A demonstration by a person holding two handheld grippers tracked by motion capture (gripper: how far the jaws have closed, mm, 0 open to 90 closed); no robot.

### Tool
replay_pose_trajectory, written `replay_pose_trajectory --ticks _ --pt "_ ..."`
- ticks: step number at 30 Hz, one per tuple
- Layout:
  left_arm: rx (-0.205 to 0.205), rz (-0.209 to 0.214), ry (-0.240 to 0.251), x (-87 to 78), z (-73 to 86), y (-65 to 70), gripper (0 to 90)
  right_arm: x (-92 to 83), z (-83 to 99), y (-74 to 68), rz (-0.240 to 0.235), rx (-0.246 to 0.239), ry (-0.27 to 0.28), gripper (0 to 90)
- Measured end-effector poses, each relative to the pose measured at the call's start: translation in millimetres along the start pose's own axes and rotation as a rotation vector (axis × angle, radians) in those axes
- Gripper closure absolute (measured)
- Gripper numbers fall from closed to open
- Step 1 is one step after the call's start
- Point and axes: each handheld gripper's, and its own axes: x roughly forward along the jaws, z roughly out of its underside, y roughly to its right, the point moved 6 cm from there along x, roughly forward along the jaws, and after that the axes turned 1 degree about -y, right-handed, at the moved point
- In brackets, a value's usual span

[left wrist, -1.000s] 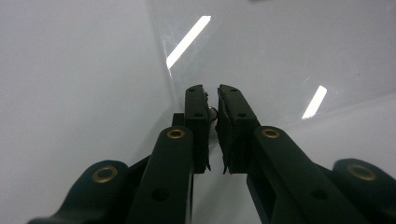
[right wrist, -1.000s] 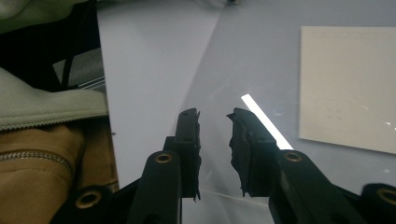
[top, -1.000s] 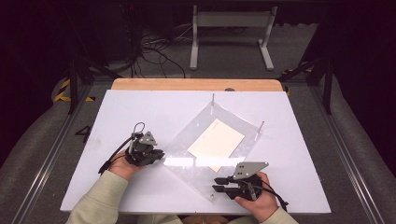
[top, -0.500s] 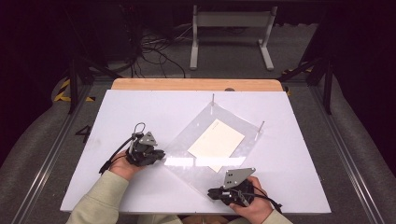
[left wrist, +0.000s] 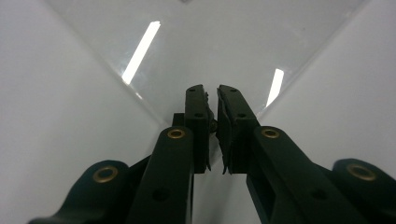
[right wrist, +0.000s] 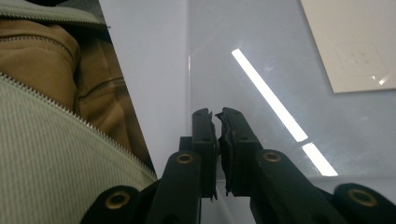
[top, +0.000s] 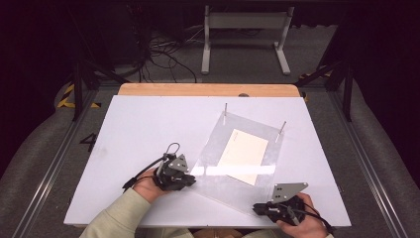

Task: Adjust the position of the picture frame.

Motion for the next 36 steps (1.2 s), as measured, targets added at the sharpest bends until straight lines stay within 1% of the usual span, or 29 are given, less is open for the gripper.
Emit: replay_pose_trajectory --ticks 2,3,4,5,6,7,8,9,10,11,12,13,14,16,18,19,20,21,22,26,27,28,29,30,31,33,34,35,36 --pt "0.003 0.006 -0.009 1.4 -2.7 3.4 82.7 -6.4 5.9 4.2 -0.010 0.031 0.003 83.3" --pt "-0.012 0.012 -0.004 1.2 -3.4 3.2 82.5 -7.6 7.0 5.2 -0.014 0.036 0.007 83.0" --pt "-0.025 0.025 0.018 -0.6 -4.5 0.8 82.1 -8.0 6.8 5.5 -0.018 0.036 0.018 82.8" --pt "-0.066 0.012 0.053 -4.2 -5.6 -3.5 81.4 -9.1 5.1 6.2 -0.021 0.041 0.044 82.1" --pt "-0.066 0.012 0.053 -4.2 -5.6 -3.5 81.5 -11.5 2.6 8.2 -0.009 0.048 0.075 81.8" --pt "-0.117 -0.020 0.088 -10.4 -5.8 -12.9 81.5 -11.5 2.6 8.2 -0.009 0.048 0.075 81.8" --pt "-0.191 -0.040 0.124 -15.0 -3.9 -22.6 81.6 -15.9 0.5 12.8 0.028 0.061 0.108 81.4" --pt "-0.230 -0.050 0.125 -16.6 -0.9 -28.5 83.5 -20.3 0.5 19.6 0.069 0.083 0.135 81.2" --pt "-0.283 -0.054 0.120 -15.7 3.3 -33.8 85.5 -22.8 1.3 24.2 0.091 0.100 0.149 80.8" --pt "-0.303 -0.042 0.100 -12.6 7.4 -36.7 87.2 -25.9 3.2 30.6 0.123 0.124 0.159 80.9" --pt "-0.310 -0.030 0.039 -3.0 11.9 -35.8 89.5 -31.1 8.0 43.4 0.177 0.174 0.174 80.9" --pt "-0.297 -0.027 0.033 -0.3 11.6 -34.2 89.6 -33.4 10.4 49.4 0.198 0.202 0.182 80.9" --pt "-0.297 -0.027 0.033 -0.3 11.6 -34.2 89.6 -33.4 10.4 49.4 0.198 0.202 0.182 80.9" --pt "-0.267 0.018 0.027 3.5 7.0 -26.6 89.7 -38.2 14.8 61.4 0.235 0.250 0.199 80.3" --pt "-0.259 0.007 0.031 5.0 6.0 -23.8 89.8 -42.4 17.6 70.2 0.269 0.288 0.211 79.5" --pt "-0.260 0.021 0.036 5.8 5.8 -22.8 89.8 -45.9 19.4 76.3 0.285 0.313 0.216 79.3" --pt "-0.265 0.053 0.049 7.5 5.4 -20.5 89.9 -48.7 20.4 81.9 0.299 0.326 0.223 78.7" --pt "-0.259 0.080 0.057 9.5 4.3 -17.4 89.9 -52.6 21.2 89.6 0.319 0.346 0.228 77.5" --pt "-0.242 0.093 0.057 11.5 2.5 -13.4 89.9 -55.6 21.3 96.3 0.337 0.362 0.234 77.3" --pt "-0.158 0.126 0.042 20.1 -8.8 7.9 89.8 -66.8 15.1 132.8 0.422 0.401 0.257 73.6" --pt "-0.146 0.124 0.039 21.2 -10.7 10.8 89.7 -70.9 10.8 149.0 0.457 0.413 0.270 73.6" --pt "-0.130 0.103 0.032 21.6 -12.5 12.6 89.6 -72.6 7.8 158.3 0.471 0.429 0.273 73.4" --pt "-0.130 0.093 0.039 21.1 -13.3 11.7 88.9 -74.2 2.1 174.7 0.497 0.443 0.277 72.2" --pt "-0.144 0.103 0.043 20.4 -12.8 9.9 81.5 -74.0 -4.4 190.2 0.526 0.449 0.274 71.4" --pt "-0.162 0.120 0.050 19.5 -12.1 7.5 76.4 -72.6 -9.3 201.9 0.548 0.450 0.268 70.6" --pt "-0.186 0.101 0.061 16.0 -8.8 2.5 72.9 -66.8 -18.6 222.0 0.567 0.454 0.244 70.9" --pt "-0.192 0.104 0.069 14.3 -7.8 1.6 70.5 -62.7 -23.4 233.0 0.584 0.450 0.228 70.7" --pt "-0.192 0.104 0.069 14.3 -7.8 1.6 68.3 -62.7 -23.4 233.0 0.584 0.450 0.228 70.7" --pt "-0.202 0.104 0.089 10.4 -6.1 -0.6 68.3 -59.9 -25.7 238.9 0.588 0.453 0.215 70.3"
